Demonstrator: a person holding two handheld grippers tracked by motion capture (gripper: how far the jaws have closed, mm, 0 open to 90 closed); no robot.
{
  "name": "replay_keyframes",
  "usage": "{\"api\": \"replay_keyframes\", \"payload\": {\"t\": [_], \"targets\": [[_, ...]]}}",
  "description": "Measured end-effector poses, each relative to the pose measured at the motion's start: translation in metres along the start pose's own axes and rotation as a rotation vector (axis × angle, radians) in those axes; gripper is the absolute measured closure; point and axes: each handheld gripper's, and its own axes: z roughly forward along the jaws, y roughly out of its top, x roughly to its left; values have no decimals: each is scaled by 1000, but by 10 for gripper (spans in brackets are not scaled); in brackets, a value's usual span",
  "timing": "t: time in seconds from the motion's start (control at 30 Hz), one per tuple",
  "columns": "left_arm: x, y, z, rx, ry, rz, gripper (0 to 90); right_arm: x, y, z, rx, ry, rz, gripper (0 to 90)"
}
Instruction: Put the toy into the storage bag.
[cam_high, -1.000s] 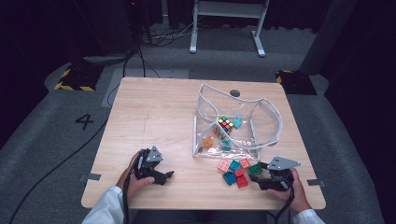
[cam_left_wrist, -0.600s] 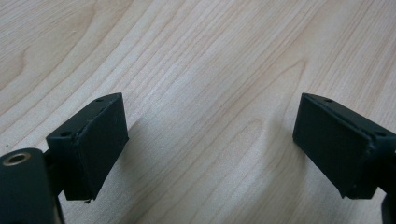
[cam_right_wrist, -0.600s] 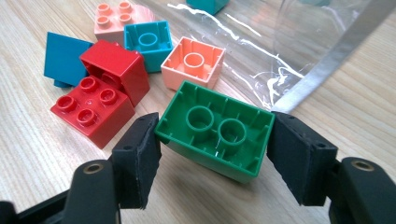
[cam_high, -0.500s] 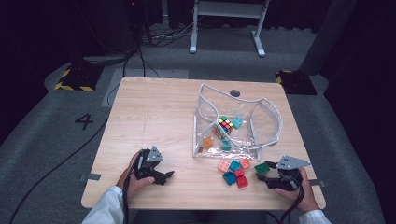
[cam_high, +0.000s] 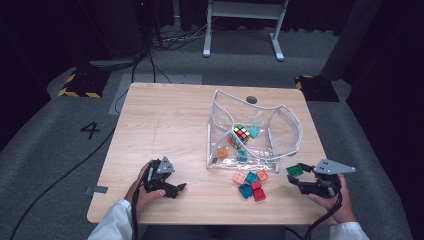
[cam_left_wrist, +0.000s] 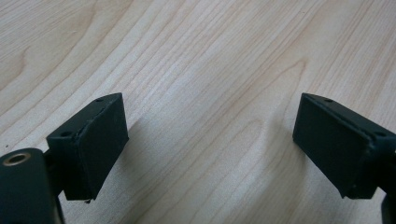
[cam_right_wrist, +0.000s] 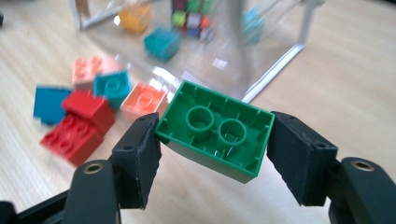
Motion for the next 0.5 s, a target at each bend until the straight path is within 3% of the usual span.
{"api": "replay_keyframes", "payload": {"t": [0.07,0.33,0.5], "targets": [[0,0,0,0,0,0,104,-8,15,-11,-35,-18,-2,355],[0,0,0,0,0,0,104,-31,56,-38,-86,-52,-1,355],[0,0,0,0,0,0,104,-37,74,-44,-102,-68,-16,355]]}}
